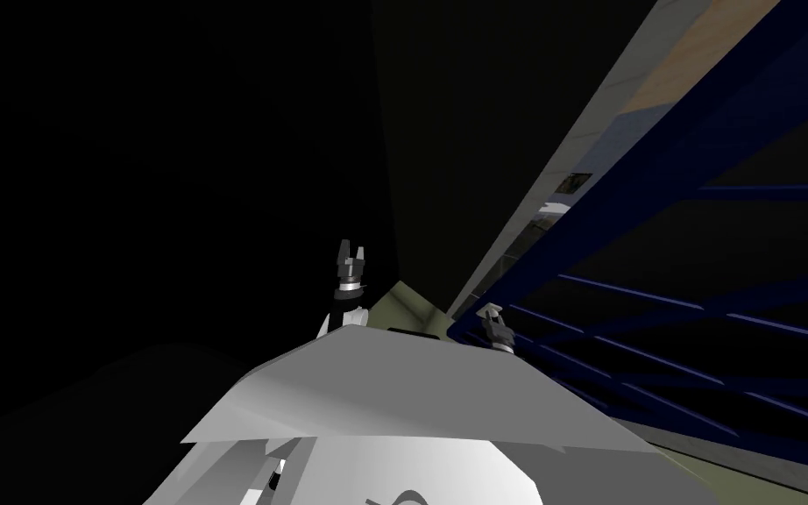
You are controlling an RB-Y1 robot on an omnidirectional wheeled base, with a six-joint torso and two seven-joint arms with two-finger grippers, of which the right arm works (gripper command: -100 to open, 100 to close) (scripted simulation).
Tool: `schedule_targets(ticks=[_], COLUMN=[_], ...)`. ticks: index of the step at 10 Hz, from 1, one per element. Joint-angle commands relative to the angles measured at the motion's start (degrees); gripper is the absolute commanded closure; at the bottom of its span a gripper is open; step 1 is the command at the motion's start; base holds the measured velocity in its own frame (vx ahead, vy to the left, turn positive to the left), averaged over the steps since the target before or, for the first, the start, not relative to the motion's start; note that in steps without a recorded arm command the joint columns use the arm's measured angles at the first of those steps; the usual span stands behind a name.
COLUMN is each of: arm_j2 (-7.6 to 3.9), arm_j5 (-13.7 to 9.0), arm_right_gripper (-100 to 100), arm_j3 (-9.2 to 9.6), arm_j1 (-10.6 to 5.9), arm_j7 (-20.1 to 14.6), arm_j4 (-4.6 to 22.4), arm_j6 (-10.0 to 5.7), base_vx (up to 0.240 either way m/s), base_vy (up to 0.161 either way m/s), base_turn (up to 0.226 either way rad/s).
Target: Pull the door open
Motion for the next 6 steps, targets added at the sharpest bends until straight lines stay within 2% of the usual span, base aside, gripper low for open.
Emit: schedule_targets(ticks=[1, 5, 6], arm_j2=[-0.51, -2.42, -2.20], arm_j5=[0.62, 2.58, 2.25], arm_right_gripper=[100, 100, 100], arm_j3=[1.15, 4.75, 4.16], arm_j1=[0.41, 1.80, 1.73], arm_j7=[-0.70, -2.66, -1.98], arm_j4=[-0.22, -1.76, -2.24], arm_j6=[-0.51, -1.98, -1.36], base_vx=[-0.214, -0.256, -0.116], base_vy=[-0.010, -0.025, 0.001], base_turn=[0.055, 0.060, 0.015])
